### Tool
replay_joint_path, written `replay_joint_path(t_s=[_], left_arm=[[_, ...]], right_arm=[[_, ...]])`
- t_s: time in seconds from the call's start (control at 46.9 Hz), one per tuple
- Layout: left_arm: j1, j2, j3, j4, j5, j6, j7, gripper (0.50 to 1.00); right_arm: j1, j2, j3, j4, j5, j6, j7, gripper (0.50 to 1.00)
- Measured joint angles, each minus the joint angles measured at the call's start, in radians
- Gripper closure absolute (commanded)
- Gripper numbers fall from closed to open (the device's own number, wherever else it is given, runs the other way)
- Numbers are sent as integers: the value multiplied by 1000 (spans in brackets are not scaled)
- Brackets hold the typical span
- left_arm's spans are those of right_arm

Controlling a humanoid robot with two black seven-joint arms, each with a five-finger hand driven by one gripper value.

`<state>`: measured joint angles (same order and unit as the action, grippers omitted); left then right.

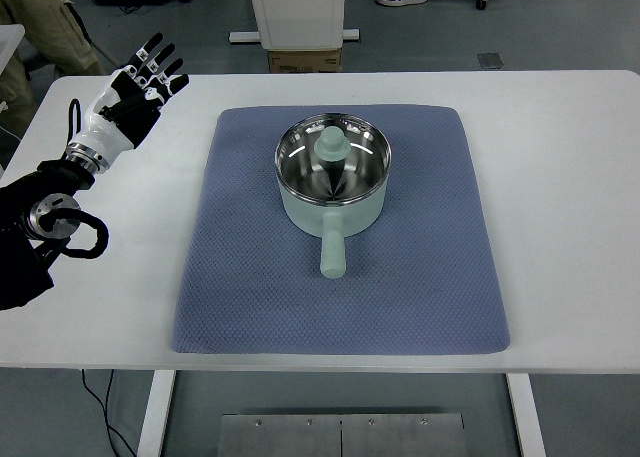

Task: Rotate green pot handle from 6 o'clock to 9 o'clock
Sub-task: 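Move the left hand up and over toward the saucepan rim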

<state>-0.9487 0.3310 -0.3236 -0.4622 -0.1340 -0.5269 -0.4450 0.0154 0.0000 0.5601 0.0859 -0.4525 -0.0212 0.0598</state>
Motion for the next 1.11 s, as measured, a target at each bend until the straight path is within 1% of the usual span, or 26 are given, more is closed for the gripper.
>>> replay_joint_path(t_s=[0.128,0.363,0.619,0.853,1.109], left_arm=[[-16,20,0,-33,61,2,0,500],[-51,22,-1,-35,140,0,0,500],[-79,51,-2,-46,207,-5,-2,500],[-109,141,-2,-236,296,9,-2,500],[-141,185,-1,-331,428,25,-2,500]], right_arm=[[0,0,0,0,0,0,0,500],[0,0,0,0,0,0,0,500],[0,0,0,0,0,0,0,500],[0,0,0,0,0,0,0,500],[0,0,0,0,0,0,0,500]])
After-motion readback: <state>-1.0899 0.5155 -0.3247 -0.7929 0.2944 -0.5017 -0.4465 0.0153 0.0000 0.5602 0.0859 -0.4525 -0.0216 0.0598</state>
